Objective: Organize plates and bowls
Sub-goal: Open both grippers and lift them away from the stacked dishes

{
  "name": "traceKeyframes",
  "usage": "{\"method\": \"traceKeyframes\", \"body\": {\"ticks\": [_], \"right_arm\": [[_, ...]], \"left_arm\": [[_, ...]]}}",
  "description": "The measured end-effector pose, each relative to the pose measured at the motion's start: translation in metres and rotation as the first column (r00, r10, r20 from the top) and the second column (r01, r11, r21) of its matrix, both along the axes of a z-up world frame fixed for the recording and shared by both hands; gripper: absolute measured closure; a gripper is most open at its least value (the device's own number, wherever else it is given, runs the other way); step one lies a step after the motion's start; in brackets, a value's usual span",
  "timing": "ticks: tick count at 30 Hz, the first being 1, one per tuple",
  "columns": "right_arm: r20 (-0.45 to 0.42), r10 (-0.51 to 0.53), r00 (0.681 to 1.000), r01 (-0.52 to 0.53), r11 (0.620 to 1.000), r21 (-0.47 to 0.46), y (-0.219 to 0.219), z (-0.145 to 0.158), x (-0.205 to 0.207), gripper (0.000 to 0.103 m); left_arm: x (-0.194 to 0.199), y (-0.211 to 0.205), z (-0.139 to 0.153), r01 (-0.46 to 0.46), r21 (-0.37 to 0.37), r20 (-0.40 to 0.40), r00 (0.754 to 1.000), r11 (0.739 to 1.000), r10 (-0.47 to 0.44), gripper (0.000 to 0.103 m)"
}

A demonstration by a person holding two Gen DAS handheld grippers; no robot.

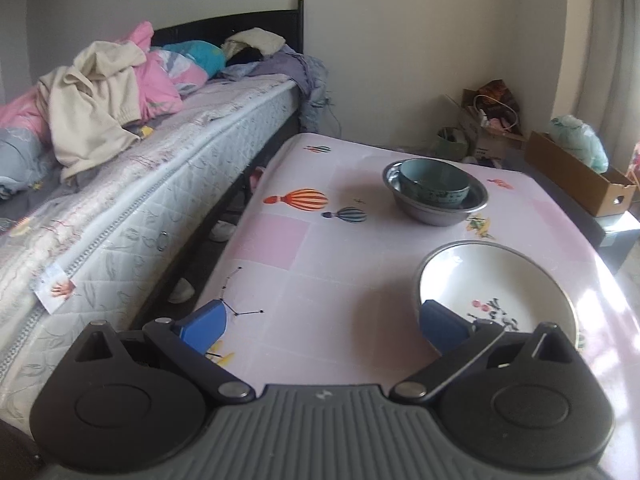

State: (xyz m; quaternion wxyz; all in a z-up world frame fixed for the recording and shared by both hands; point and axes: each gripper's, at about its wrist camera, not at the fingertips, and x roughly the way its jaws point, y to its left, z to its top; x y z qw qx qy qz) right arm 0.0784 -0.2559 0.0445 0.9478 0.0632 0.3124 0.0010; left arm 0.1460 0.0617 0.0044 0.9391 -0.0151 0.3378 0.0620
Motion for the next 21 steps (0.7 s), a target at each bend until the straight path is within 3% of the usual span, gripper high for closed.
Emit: {"method": "traceKeyframes", "body": {"ticks": [6, 13, 21], "right_arm": [[0.008, -0.045, 0.999, 0.045, 0.993, -0.111, 0.006, -0.011, -0.007, 0.001], [-0.015, -0.025, 1.000, 0.025, 0.999, 0.026, -0.022, -0.029, -0.011, 0.001], [-0.033, -0.037, 0.999, 0.040, 0.995, 0.089, -0.040, -0.047, -0.002, 0.001]], "left_arm": [[0.006, -0.003, -0.014, 0.061, -0.028, -0.039, 0.997, 0.998, -0.062, 0.000], [0.004, -0.019, -0.020, 0.118, 0.014, -0.039, 0.992, 0.993, -0.118, 0.000], [0.017, -0.030, -0.029, 0.158, -0.001, -0.055, 0.986, 0.987, -0.158, 0.000]]}}
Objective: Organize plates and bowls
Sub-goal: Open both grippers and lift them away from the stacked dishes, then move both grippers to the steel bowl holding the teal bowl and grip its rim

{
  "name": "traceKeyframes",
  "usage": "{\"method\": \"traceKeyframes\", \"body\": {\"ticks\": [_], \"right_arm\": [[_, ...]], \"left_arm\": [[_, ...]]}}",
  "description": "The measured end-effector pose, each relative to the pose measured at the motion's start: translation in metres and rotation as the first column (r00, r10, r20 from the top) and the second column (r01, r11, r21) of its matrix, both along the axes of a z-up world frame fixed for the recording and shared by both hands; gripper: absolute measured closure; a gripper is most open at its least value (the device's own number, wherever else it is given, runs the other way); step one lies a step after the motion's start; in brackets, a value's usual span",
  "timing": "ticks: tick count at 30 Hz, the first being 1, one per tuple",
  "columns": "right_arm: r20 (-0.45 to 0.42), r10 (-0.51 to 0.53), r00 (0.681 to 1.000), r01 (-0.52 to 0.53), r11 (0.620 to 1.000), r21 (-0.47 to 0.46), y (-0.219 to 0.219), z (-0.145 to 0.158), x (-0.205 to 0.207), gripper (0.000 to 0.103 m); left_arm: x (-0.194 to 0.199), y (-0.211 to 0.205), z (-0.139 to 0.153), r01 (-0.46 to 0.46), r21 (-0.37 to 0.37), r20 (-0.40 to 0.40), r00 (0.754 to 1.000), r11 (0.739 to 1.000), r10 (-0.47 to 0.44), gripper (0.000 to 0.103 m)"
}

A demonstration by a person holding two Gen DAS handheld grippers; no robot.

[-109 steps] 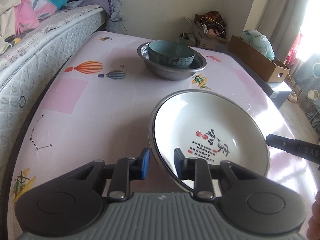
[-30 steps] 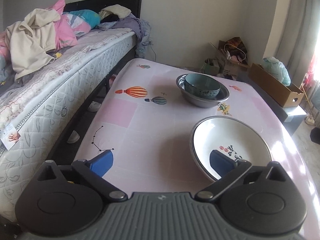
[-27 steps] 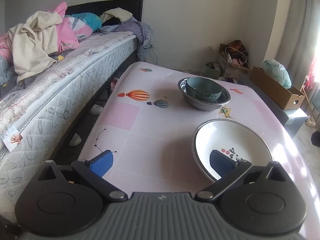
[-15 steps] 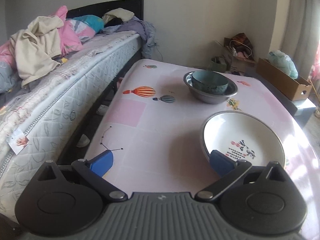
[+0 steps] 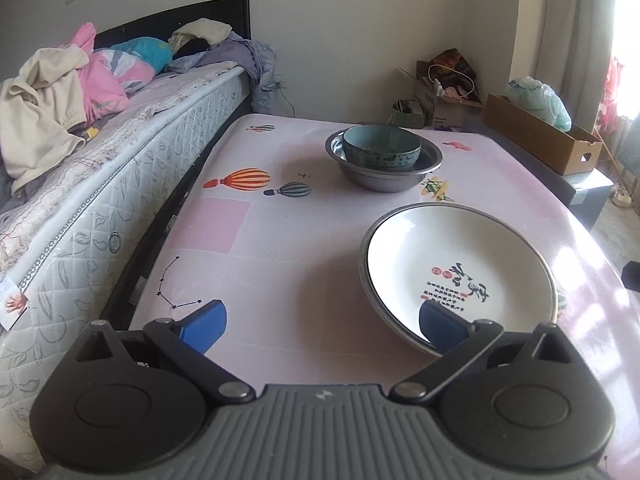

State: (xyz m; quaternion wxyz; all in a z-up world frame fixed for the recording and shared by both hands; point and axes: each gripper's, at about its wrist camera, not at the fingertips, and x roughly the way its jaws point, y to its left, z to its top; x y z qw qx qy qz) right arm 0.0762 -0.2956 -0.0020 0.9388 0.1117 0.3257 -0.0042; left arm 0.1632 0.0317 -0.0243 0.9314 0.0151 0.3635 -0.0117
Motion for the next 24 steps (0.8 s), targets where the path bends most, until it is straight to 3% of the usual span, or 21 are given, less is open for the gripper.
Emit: {"method": "traceKeyframes", "body": {"ticks": [9, 24], "right_arm": [[-0.020, 0.024, 1.000, -0.023, 0.999, 0.028, -0.004, -0.017, 0.026, 0.001], [-0.037, 0.147, 0.988, -0.147, 0.989, -0.011, 0.022, -0.027, 0.097, 0.001]], "left_arm": [[0.024, -0.005, -0.006, 0.022, -0.015, -0.012, 1.000, 1.000, -0.022, 0.000], [0.079, 0.009, -0.007, -0.003, -0.036, -0.051, 0.999, 0.999, 0.001, 0.000]]}}
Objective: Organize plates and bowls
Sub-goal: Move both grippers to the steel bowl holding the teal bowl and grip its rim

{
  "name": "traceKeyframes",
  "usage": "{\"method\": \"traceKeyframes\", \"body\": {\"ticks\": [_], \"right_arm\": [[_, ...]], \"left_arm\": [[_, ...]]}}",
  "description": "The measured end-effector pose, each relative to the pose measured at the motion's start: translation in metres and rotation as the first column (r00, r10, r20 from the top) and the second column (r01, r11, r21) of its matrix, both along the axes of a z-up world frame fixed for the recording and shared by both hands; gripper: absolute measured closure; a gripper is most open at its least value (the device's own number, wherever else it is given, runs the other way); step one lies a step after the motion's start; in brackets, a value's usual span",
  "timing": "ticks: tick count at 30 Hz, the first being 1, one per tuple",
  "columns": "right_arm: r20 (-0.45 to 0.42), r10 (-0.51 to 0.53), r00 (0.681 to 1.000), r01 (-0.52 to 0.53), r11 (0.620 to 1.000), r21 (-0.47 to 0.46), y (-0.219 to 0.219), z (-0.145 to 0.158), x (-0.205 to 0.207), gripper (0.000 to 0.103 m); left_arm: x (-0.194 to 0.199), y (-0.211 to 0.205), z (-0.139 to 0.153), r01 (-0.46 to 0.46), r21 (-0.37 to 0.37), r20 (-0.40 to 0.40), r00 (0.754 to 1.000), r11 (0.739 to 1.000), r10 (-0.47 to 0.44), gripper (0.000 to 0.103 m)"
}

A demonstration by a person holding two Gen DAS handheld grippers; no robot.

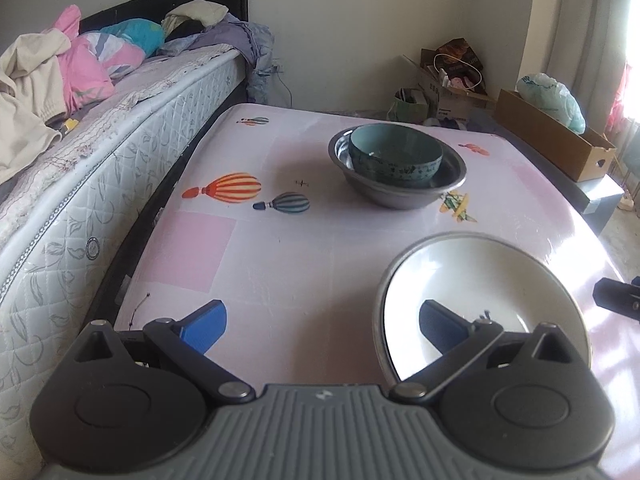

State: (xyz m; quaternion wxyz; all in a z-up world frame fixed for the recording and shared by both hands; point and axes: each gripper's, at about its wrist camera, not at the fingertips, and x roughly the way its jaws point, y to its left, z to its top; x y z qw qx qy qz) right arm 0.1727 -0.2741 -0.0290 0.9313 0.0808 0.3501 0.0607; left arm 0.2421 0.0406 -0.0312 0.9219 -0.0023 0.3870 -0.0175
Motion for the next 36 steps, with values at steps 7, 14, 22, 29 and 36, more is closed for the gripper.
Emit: {"method": "traceKeyframes", "body": {"ticks": [7, 14, 22, 29, 36], "right_arm": [[0.031, 0.042, 0.999, -0.043, 0.999, 0.031, -0.009, 0.023, 0.043, 0.001], [0.039, 0.088, 0.995, -0.091, 0.993, 0.081, -0.013, 0.041, 0.100, 0.002], [-0.013, 0.095, 0.995, -0.090, 0.976, 0.197, -0.012, 0.042, 0.179, 0.007], [-0.117, 0.097, 0.988, -0.060, 0.956, 0.287, 0.000, 0.018, 0.242, 0.020], [-0.260, 0.073, 0.963, 0.016, 0.946, 0.324, 0.008, -0.021, 0.297, 0.024]], "left_arm": [[0.046, 0.007, 0.019, 0.043, -0.065, -0.016, 0.999, 0.997, -0.044, 0.000], [0.093, 0.013, 0.033, 0.030, -0.096, 0.010, 1.000, 0.995, -0.029, 0.000], [0.150, 0.020, 0.041, -0.029, -0.207, -0.025, 0.999, 0.978, 0.024, 0.010], [0.202, 0.019, 0.019, -0.053, -0.329, -0.170, 0.985, 0.943, -0.004, 0.022], [0.228, 0.013, -0.001, -0.098, -0.329, -0.232, 0.972, 0.939, 0.021, 0.029]]}}
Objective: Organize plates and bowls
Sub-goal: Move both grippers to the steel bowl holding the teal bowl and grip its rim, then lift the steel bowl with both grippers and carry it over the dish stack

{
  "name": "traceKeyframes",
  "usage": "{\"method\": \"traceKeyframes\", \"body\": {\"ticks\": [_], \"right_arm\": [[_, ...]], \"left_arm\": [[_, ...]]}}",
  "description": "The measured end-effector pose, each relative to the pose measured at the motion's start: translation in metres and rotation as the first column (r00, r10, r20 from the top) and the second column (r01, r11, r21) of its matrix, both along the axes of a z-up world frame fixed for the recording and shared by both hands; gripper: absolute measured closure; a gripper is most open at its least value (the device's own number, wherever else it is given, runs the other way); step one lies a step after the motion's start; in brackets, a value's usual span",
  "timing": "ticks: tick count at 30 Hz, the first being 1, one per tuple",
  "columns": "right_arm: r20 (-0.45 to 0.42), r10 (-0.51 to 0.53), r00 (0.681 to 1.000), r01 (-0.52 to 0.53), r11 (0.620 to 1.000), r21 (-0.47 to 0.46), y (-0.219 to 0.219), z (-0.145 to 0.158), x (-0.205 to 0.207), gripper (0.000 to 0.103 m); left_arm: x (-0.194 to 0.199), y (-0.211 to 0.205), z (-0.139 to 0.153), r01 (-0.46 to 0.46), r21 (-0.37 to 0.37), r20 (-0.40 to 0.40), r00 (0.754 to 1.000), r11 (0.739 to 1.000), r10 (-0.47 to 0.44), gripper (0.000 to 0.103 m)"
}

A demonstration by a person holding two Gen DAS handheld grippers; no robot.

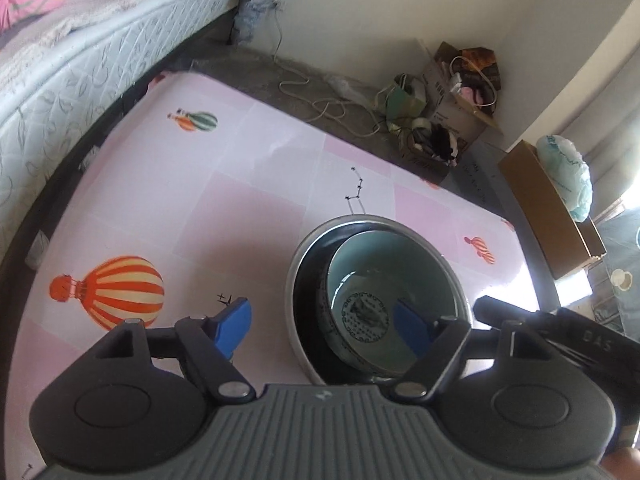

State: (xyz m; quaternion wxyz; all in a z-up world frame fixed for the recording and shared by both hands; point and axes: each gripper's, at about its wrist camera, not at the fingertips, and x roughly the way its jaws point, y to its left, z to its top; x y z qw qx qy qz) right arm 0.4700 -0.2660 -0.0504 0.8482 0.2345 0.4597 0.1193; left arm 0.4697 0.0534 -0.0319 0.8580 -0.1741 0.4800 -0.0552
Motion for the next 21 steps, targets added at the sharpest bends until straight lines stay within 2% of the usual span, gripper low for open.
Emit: {"method": "traceKeyframes", "body": {"ticks": [2, 6, 10, 13, 17, 21], "right_arm": [[-0.038, -0.004, 0.999, 0.005, 1.000, 0.018, -0.001, -0.011, 0.009, 0.027], [-0.085, -0.016, 0.996, 0.021, 0.998, 0.063, -0.002, -0.026, 0.017, 0.042], [-0.121, -0.010, 0.993, 0.024, 0.993, 0.112, -0.001, -0.038, 0.021, 0.054], [-0.135, -0.002, 0.991, 0.019, 0.992, 0.126, 0.004, -0.043, 0.023, 0.066], [-0.124, 0.001, 0.992, 0.012, 0.994, 0.105, 0.009, -0.040, 0.022, 0.067], [-0.140, -0.002, 0.990, 0.018, 0.993, 0.116, 0.007, -0.039, 0.020, 0.068]], "left_arm": [[0.005, -0.001, -0.005, 0.003, -0.011, -0.023, 1.000, 1.000, -0.004, 0.034], [0.014, -0.008, -0.012, 0.035, -0.029, -0.048, 0.998, 0.999, -0.036, 0.034], [0.020, -0.016, -0.017, 0.033, 0.004, -0.062, 0.998, 0.999, -0.033, 0.035], [0.022, -0.018, -0.017, 0.025, 0.022, -0.067, 0.997, 0.999, -0.023, 0.039], [0.019, -0.020, -0.016, 0.040, 0.046, -0.065, 0.997, 0.998, -0.036, 0.040], [0.014, -0.020, -0.015, 0.049, 0.037, -0.071, 0.996, 0.998, -0.046, 0.040]]}}
